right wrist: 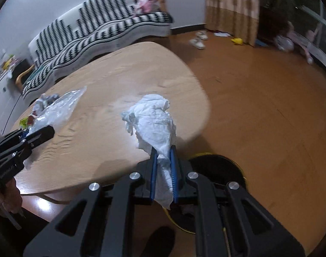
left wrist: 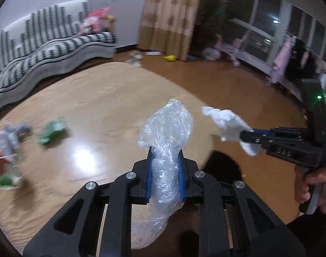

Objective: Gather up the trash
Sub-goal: 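Carry the film and tissue over the bin and release them, then return both open tools to the table above the remaining trash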

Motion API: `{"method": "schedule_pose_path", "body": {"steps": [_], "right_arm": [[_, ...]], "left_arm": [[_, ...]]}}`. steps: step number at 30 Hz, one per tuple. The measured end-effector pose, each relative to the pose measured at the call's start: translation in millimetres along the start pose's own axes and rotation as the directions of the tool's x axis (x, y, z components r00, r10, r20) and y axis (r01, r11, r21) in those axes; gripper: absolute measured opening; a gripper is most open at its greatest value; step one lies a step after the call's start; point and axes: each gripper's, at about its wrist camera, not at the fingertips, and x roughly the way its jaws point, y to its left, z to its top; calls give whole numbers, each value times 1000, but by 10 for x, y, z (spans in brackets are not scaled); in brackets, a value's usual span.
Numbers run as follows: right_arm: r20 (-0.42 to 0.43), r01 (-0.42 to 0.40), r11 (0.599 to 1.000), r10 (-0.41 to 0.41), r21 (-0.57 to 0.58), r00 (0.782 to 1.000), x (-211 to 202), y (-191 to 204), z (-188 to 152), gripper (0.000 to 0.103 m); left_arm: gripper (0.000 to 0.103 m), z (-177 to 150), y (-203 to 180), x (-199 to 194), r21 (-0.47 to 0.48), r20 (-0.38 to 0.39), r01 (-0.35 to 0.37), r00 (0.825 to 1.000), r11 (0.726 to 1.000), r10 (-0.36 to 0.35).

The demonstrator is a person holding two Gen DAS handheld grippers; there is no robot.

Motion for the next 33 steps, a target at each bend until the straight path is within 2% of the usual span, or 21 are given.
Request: {"method": "schedule_pose_path", "body": {"steps": [6, 10, 12, 16, 20, 29, 31, 33], "right_arm": [[-40, 58, 996, -55, 74, 998, -49, -518, -259, 12], [-137, 113, 987, -97, 115, 986, 106, -780, -441, 12], [-195, 139, 983, -113, 123, 974, 245, -894, -531, 12], [-253, 148, 977, -107, 150, 962, 390, -1040, -659, 12], [-271, 152, 976, -105, 157, 957, 443, -1087, -712, 12], [-262, 130, 977, -82, 171, 962, 460, -1129, -563, 12], [-252, 125, 977, -79, 173, 964, 440, -1146, -539, 12], [-250, 129, 976, -83, 174, 965, 420, -1140, -527, 13]], "left_arm": [[18, -31, -650, 475, 67, -41, 94, 995, 993, -92], [18, -99, -883, 766, 82, -92, 142, 987, 986, -134], [18, -135, -954, 913, 86, -125, 149, 983, 985, -138], [18, -254, -1060, 1156, 106, -176, 148, 976, 983, -128], [18, -301, -1103, 1293, 118, -203, 149, 971, 982, -123], [19, -271, -1163, 1507, 111, -225, 173, 964, 979, -145], [28, -278, -1173, 1537, 112, -234, 172, 962, 979, -142], [53, -280, -1173, 1546, 114, -237, 173, 961, 978, -143]]}}
